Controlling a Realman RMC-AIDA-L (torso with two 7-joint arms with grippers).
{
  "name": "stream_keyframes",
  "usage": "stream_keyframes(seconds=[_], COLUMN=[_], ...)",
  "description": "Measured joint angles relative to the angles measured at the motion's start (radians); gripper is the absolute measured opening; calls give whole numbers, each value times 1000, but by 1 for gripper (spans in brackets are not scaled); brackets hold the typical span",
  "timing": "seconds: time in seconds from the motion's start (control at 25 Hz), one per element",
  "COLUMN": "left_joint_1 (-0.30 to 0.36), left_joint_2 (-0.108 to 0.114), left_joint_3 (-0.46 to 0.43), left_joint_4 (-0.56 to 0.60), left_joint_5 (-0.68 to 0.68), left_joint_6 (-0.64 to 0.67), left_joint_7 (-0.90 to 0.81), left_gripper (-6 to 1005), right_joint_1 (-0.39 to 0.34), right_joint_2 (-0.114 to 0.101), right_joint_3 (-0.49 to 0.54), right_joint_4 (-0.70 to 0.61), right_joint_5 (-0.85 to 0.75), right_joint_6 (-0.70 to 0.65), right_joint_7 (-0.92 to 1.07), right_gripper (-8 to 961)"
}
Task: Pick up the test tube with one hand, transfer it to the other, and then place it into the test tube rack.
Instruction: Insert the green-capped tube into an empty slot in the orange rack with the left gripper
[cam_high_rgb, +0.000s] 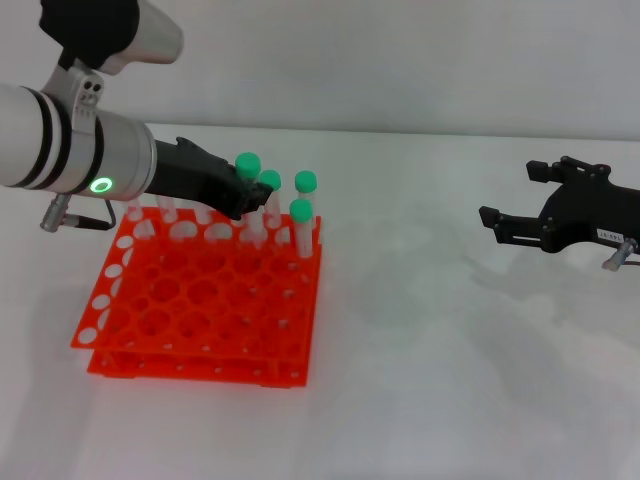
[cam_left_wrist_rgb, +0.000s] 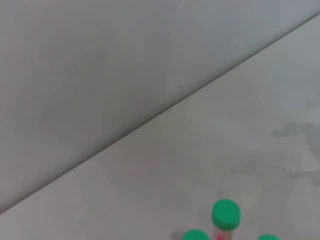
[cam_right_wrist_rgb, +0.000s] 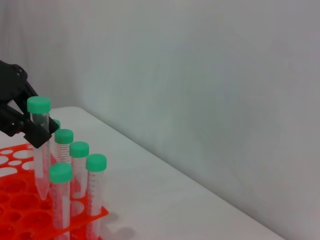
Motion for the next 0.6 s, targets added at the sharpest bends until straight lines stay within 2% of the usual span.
stream_keyframes(seconds=[0.6], left_joint_1=[-18], left_joint_2=[0], left_joint_3=[12], left_joint_4=[-32], left_joint_5=[-18], left_joint_6=[9], left_joint_7=[4], left_gripper=[211], right_joint_1=[1], right_joint_2=[0], right_joint_3=[1], right_joint_4=[2], right_joint_5=[1], right_joint_6=[-2], right_joint_7=[-1], right_gripper=[869])
